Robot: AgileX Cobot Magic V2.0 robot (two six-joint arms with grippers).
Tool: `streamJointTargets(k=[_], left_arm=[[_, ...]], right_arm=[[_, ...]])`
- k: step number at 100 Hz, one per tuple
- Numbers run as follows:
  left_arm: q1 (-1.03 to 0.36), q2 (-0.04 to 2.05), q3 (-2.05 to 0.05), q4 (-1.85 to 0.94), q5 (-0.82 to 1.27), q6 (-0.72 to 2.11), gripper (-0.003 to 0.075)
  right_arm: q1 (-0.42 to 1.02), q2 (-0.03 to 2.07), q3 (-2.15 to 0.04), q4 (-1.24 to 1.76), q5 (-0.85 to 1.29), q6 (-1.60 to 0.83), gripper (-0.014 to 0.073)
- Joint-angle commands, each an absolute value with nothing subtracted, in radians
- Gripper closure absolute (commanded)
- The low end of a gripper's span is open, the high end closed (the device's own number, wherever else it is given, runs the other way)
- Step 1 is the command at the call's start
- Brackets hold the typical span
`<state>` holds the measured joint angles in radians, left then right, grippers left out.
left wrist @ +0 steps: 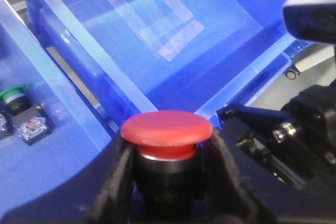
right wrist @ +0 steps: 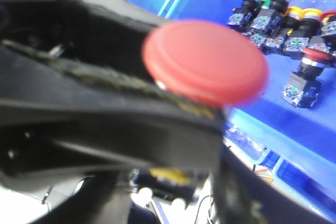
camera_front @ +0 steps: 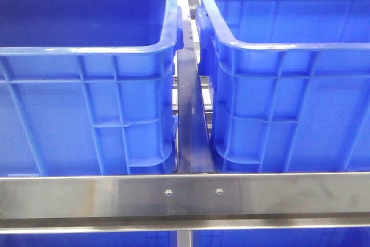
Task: Pick red and yellow buttons and place in box
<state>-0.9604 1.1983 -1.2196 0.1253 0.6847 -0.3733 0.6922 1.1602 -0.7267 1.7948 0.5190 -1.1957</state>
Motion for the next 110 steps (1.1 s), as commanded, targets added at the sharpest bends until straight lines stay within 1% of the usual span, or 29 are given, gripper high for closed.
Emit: streamJointTargets(k=[1,4,11,16,21,26,33,34,35,40,41,44,52,57,62,66,110], left_arm=[[-0.968,1.171,-1.245,0.115,0.610,-0.376,0.0739],[-0.968,1.171,-1.245,0.112,0.610,-0.376,0.0739],[-0.968,1.171,-1.245,0.106,0.610,-0.376,0.0738],[-0.968,1.171,-1.245,0.106,0.610,-0.376,0.0738],[-0.968,1.171,-1.245,0.106,0.610,-0.376,0.0731],[-0.968,1.171,-1.245,0.106,0.610,-0.376,0.0706],[-0.968,1.171,-1.245,0.106,0.610,-0.376,0.0634],[-0.968,1.171,-1.245,0.106,0.610,-0.376,0.0608],[-0.968,1.171,-1.245,0.106,0.610,-0.376,0.0608],[-0.968,1.171,-1.245,0.106,0.610,-0.376,0.0538],[-0.968,1.171,-1.245,0.106,0.610,-0.376,0.0505],[-0.968,1.171,-1.245,0.106,0.610,-0.376,0.0471],[-0.968,1.171,-1.245,0.106,0.608,-0.376,0.0343],[-0.968,1.171,-1.245,0.106,0.606,-0.376,0.0290],[-0.968,1.171,-1.245,0.106,0.606,-0.376,0.0258],[-0.968,1.171,-1.245,0.106,0.606,-0.376,0.0249],[-0.949,1.151,-1.245,0.142,0.606,-0.380,0.0249]], right_arm=[[0.692,1.144,-0.763,1.847,0.586,-1.212,0.0417],[0.692,1.144,-0.763,1.847,0.587,-1.212,0.0458],[0.692,1.144,-0.763,1.847,0.588,-1.212,0.0519],[0.692,1.144,-0.763,1.847,0.588,-1.212,0.0540],[0.692,1.144,-0.763,1.847,0.589,-1.212,0.0540],[0.692,1.144,-0.763,1.847,0.590,-1.212,0.0540],[0.692,1.144,-0.763,1.847,0.594,-1.212,0.0540],[0.692,1.144,-0.763,1.847,0.594,-1.212,0.0540],[0.692,1.144,-0.763,1.847,0.594,-1.212,0.0540],[0.692,1.144,-0.763,1.847,0.596,-1.212,0.0540],[0.692,1.144,-0.763,1.847,0.596,-1.212,0.0540],[0.692,1.144,-0.763,1.847,0.597,-1.212,0.0540],[0.692,1.144,-0.763,1.847,0.597,-1.212,0.0540],[0.692,1.144,-0.763,1.847,0.597,-1.212,0.0540],[0.692,1.144,-0.763,1.847,0.597,-1.212,0.0540],[0.692,1.144,-0.763,1.847,0.597,-1.212,0.0540],[0.691,1.144,-0.763,1.847,0.552,-1.212,0.0540]])
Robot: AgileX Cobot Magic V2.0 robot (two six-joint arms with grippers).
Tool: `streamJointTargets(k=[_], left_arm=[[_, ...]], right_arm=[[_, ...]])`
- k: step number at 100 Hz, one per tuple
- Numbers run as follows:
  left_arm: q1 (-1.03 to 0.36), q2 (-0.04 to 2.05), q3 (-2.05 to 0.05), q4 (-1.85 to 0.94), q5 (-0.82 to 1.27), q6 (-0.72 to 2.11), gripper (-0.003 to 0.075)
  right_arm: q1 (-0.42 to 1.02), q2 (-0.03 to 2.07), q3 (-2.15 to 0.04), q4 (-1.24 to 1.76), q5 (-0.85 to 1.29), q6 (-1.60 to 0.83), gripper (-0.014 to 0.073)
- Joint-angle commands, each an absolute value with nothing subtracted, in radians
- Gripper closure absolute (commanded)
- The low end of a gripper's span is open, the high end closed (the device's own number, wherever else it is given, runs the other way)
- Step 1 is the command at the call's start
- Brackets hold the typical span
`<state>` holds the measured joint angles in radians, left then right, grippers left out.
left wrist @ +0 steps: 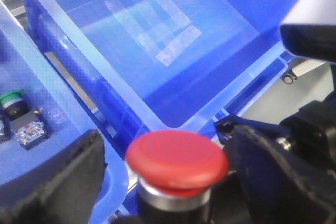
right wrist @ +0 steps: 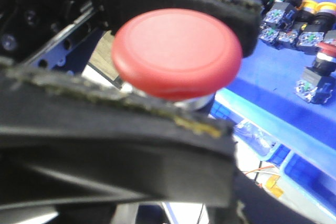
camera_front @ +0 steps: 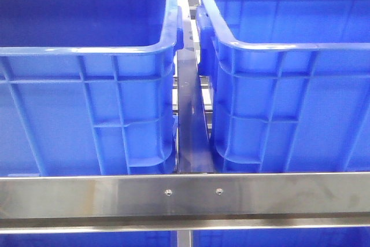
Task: Pick red and yellow buttons and place in box
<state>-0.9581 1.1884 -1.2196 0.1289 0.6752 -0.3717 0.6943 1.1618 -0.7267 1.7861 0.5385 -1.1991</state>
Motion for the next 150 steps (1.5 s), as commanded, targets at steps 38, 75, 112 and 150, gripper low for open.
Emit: streamJointTargets(k=[38,75,112,150], left_arm=[[-0.788,1.042,-1.226,0.198,0.663,-0.382,0.0249],[-0.481,0.867,-1.053,0.254,0.674,-0.382,0.0249],[-0.243,0.603,-0.868,0.288,0.727,-0.382,0.0251],[-0.236,0.417,-0.758,0.296,0.731,-0.376,0.0592]], right_arm=[[0.691,1.144,-0.763,1.847,0.485,-1.211,0.0540],[0.691,1.144,-0.763,1.847,0.467,-1.211,0.0540],[0.691,1.144,-0.762,1.847,0.413,-1.211,0.0540],[0.684,1.144,-0.762,1.847,0.321,-1.211,0.0540]])
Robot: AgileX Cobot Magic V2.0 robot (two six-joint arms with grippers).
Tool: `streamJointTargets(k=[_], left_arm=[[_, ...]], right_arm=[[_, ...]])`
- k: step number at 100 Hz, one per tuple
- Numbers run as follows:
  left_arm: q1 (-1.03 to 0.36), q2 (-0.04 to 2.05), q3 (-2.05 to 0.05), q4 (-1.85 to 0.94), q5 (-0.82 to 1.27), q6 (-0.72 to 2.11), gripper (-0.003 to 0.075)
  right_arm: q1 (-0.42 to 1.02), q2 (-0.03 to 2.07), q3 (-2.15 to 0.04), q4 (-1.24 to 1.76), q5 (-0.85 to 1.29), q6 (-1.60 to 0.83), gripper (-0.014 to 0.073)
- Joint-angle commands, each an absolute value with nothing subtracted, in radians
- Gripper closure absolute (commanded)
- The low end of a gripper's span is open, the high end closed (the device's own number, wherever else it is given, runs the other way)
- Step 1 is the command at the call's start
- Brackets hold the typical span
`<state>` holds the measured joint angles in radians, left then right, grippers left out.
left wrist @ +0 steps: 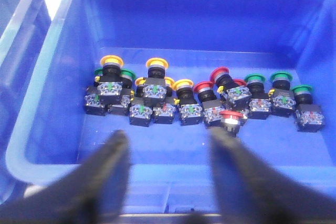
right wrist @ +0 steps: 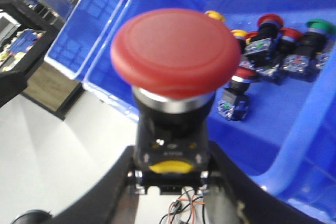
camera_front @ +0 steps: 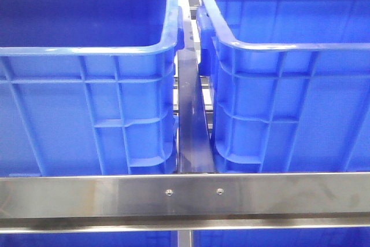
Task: Pick red and yellow buttons and place in box
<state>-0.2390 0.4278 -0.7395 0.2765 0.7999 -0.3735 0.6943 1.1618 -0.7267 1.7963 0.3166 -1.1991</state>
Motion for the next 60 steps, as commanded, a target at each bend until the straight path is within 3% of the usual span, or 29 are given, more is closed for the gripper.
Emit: streamJointTargets(k=[1,10,33,60], left_arm=[[-0.236,0.417,-0.757,0.296,0.731,-0.376,0.0603],[-0.236,0.410,-0.757,0.299,0.731,-0.376,0.0742],[-0.236,0.410,-0.757,0.301,0.731,-0.376,0.0739],[-0.236,0.410,-0.757,0.311,0.731,-0.376,0.0739]], right_arm=[[0.682,1.144,-0.762,1.847,0.319,-1.211,0.0540],[0.656,1.143,-0.762,1.847,0.305,-1.206,0.0540],[0.501,1.141,-0.764,1.847,0.336,-1.128,0.0540],[0.154,1.143,-0.764,1.847,0.494,-1.064,0.0540]])
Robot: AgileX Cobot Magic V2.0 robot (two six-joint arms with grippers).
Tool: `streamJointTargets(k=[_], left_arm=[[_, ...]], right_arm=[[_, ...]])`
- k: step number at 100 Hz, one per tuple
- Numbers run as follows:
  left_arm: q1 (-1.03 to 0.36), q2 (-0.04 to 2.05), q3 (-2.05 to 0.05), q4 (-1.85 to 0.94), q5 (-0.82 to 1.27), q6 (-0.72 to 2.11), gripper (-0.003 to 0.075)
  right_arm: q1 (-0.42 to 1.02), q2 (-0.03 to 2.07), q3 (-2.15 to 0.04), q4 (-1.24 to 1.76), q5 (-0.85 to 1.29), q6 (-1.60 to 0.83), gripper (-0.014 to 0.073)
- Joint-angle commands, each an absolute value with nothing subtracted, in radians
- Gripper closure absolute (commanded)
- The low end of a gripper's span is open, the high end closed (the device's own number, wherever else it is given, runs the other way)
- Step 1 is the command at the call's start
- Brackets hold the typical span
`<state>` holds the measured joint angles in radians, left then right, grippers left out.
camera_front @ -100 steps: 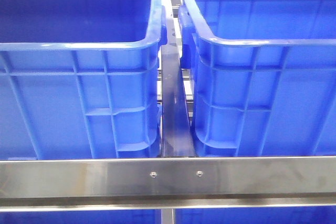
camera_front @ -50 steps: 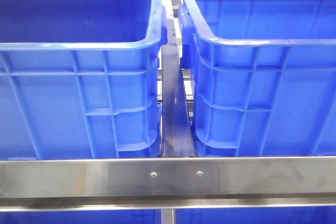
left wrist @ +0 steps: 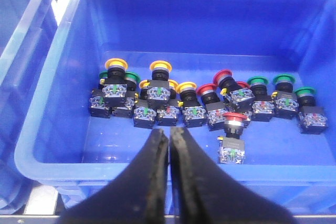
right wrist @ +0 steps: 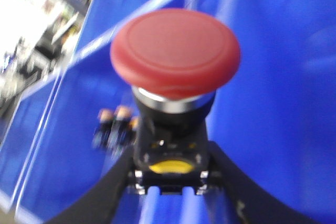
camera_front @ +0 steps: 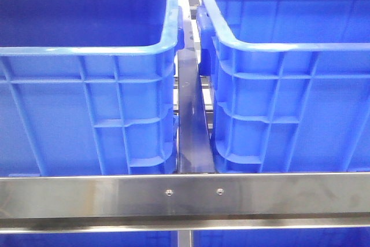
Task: Pick red and yellow buttons and place in box
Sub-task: 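Lower the red button into the empty crate with the right gripper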
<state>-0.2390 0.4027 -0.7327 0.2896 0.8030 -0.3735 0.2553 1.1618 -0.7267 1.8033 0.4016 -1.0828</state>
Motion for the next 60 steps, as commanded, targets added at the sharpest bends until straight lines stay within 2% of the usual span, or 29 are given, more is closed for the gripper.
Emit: streamJointTargets(k=[1,13,25,60], left_arm=[[-0.236,0.410,-0.757,0.310,0.731,-0.376,0.0739],[-0.236,0.410,-0.757,0.310,0.725,-0.376,0.0739],[-0.236,0.410,-0.757,0.310,0.718,-0.376,0.0739],[-0.236,0.410,-0.757,0.310,0.714,-0.376,0.0739]], right_arm=[[0.145,1.143,-0.764,1.847,0.497,-1.062,0.0540],[0.000,1.157,-0.767,1.847,0.519,-1.049,0.0540],[-0.081,1.217,-0.792,1.847,0.586,-1.045,0.0540],[-0.097,1.500,-0.946,1.847,0.625,-0.918,0.0540]])
